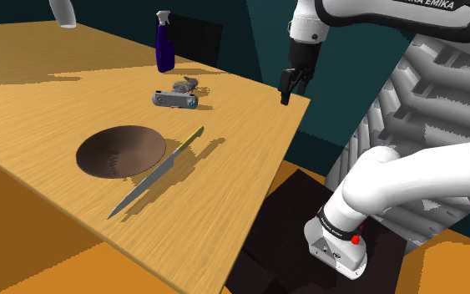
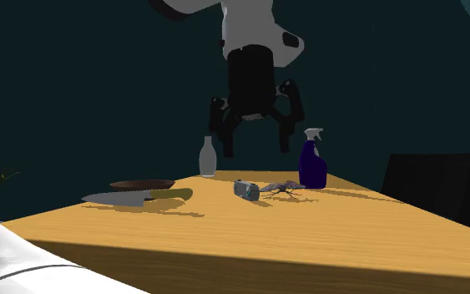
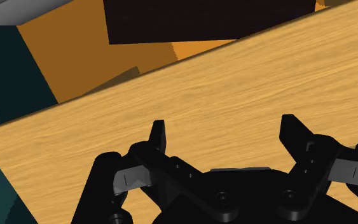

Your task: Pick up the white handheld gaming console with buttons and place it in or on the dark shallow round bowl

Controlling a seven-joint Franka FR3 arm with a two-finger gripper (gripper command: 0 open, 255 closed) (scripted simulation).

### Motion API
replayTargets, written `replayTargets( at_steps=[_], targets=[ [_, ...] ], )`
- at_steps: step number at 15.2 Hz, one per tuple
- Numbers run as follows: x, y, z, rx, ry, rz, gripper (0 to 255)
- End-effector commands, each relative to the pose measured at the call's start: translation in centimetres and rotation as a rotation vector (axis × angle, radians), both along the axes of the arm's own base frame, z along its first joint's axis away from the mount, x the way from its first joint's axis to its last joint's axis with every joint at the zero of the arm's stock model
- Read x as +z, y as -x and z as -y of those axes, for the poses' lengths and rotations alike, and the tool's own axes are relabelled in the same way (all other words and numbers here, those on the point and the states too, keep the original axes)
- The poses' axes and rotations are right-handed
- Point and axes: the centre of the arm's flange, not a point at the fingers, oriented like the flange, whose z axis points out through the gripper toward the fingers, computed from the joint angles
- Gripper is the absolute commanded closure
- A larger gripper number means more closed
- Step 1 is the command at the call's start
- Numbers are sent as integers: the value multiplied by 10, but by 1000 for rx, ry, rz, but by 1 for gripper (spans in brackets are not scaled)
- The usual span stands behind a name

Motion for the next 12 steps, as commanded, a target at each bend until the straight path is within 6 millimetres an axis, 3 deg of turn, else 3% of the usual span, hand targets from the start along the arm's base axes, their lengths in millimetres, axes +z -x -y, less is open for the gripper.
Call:
replayTargets(
  at_steps=[1, 12],
  targets=[
    [0, 0, 0, 0, 0, 0, 0],
    [-30, -135, -26, 298, -44, 1, 0]
  ],
)
